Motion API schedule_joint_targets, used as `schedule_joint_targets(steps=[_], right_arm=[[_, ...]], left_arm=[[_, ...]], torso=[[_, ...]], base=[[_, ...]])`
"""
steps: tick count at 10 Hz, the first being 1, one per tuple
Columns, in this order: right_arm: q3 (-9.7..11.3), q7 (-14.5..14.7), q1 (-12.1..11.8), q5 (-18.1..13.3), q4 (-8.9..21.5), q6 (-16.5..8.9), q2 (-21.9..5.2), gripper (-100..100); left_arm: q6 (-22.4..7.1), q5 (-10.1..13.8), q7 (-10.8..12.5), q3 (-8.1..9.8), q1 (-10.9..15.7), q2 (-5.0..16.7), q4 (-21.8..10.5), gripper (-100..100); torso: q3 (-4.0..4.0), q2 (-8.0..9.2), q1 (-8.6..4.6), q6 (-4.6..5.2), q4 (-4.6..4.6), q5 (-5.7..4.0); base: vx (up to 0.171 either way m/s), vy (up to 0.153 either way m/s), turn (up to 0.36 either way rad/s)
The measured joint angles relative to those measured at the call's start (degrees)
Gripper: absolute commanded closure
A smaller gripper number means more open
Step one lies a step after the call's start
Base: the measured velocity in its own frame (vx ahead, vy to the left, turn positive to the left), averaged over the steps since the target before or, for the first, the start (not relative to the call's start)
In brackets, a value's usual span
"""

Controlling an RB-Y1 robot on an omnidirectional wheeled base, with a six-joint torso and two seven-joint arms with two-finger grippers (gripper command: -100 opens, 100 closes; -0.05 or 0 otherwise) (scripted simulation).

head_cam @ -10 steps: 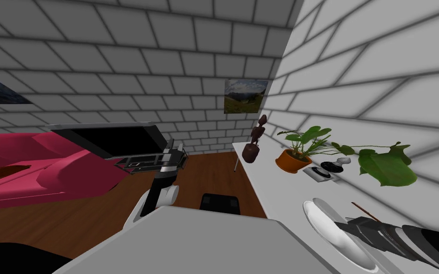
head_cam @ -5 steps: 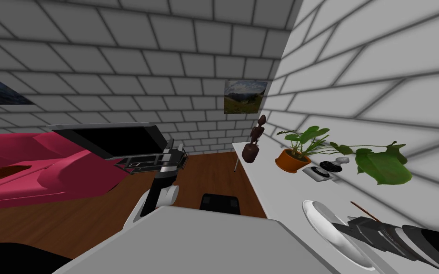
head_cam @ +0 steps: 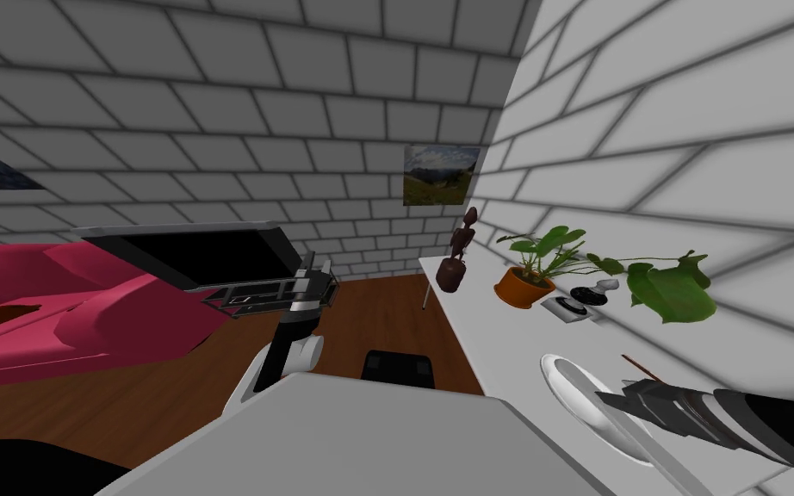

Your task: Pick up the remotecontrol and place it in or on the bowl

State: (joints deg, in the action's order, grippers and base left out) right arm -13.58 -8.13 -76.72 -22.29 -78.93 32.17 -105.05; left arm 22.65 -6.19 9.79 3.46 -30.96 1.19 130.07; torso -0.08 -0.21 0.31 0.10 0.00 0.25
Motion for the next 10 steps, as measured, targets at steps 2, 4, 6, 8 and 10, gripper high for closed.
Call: schedule_joint_targets(steps=[2, 4, 6, 8, 10], right_arm=[[-1.33, -1.13, -0.05, 0.64, 1.74, 1.81, -2.26, -100], [-2.75, -2.3, -0.24, 0.31, 3.05, 3.55, -3.47, -100], [-3.23, -1.37, -0.57, 2.79, 5.2, 5.39, -6.09, -100], [-4.54, -2.09, -1.02, 3.21, 6.82, 6.98, -7.67, -100], [-5.24, -3.78, 0.02, 0.91, 6.84, 7.98, -7.37, 0]], left_arm=[[0.0, 0.0, 0.0, 0.0, 0.0, 0.0, 0.0, 0], [0.0, 0.0, 0.0, 0.0, 0.0, 0.0, 0.0, 0], [0.0, 0.0, 0.0, 0.0, 0.0, 0.0, 0.0, 0], [0.0, 0.0, 0.0, 0.0, 0.0, 0.0, 0.0, 0], [0.0, 0.0, 0.0, 0.0, 0.0, 0.0, 0.0, 0]], torso=[[0.02, 0.03, 0.03, -0.01, 0.0, 0.01], [0.03, 0.06, 0.01, -0.01, 0.01, 0.0], [0.04, 0.07, 0.02, 0.0, 0.02, 0.0], [0.0, 0.01, 0.0, -0.01, 0.0, 0.0], [0.0, -0.01, 0.0, 0.0, 0.0, -0.01]], base=[[-0.039, 0.017, -0.07], [-0.041, 0.01, -0.053], [-0.028, 0.009, -0.026], [-0.029, 0.009, -0.068], [-0.006, 0.003, -0.003]])
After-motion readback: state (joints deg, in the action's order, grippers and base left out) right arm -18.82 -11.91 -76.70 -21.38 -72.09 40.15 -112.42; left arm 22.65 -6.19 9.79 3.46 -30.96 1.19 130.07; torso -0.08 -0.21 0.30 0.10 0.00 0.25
